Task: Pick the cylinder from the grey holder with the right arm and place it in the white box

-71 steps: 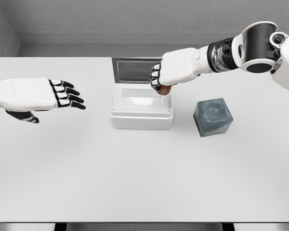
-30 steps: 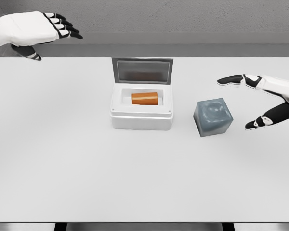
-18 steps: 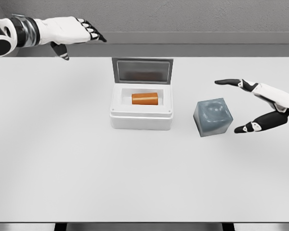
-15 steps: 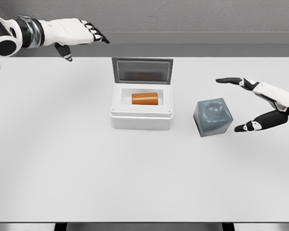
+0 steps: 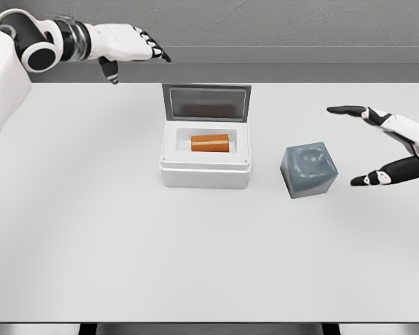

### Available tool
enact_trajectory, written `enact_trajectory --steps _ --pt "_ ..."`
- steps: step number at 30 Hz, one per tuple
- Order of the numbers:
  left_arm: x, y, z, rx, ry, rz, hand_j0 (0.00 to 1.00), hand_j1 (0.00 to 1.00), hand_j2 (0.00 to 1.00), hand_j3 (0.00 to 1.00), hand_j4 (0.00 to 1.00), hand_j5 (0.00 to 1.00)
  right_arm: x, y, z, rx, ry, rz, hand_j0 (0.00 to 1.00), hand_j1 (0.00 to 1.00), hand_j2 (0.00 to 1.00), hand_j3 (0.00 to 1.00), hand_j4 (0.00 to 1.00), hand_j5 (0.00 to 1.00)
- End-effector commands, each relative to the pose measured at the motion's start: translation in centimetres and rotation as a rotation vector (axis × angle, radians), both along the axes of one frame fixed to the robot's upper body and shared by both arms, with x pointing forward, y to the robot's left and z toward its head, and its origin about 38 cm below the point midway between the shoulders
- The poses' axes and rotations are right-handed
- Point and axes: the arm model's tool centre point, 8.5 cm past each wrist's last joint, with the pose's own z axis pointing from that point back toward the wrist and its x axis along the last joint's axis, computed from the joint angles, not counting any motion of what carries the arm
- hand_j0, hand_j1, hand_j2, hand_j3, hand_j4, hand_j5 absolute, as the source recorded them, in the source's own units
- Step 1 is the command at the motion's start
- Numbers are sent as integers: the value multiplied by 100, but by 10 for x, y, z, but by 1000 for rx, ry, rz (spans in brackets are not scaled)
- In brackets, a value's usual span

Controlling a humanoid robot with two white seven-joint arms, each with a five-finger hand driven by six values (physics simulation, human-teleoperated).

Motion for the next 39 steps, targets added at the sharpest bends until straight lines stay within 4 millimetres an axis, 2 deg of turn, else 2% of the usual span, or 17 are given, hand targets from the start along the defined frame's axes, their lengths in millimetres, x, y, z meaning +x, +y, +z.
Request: enact_trajectory --steps 1,8,15,26,32,35,39 --pt "4 -6 -10 17 21 14 100 100 100 100 100 100 0 -2 6 7 -11 -6 100 100 100 100 100 100" --pt "6 -36 -18 74 12 -18 100 100 100 100 100 100 -1 -1 4 9 -8 -3 100 100 100 100 100 100" --pt "4 -44 -26 129 20 -44 100 100 100 100 100 100 -1 -3 0 10 2 -10 100 100 100 100 100 100" --pt "4 -40 -35 280 -12 -42 100 100 100 100 100 100 -1 -5 1 4 2 -13 100 100 100 100 100 100" --pt "-14 -44 -12 327 -122 -124 100 100 100 100 100 100 -1 -6 2 1 2 -15 100 100 100 100 100 100" --pt "-19 -52 -17 342 -123 -155 100 100 100 100 100 100 -1 -12 9 -7 -16 -29 100 100 100 100 100 100" --pt "-24 -57 -24 333 -115 -175 100 100 100 100 100 100 -3 -11 7 -4 -10 -26 100 100 100 100 100 100"
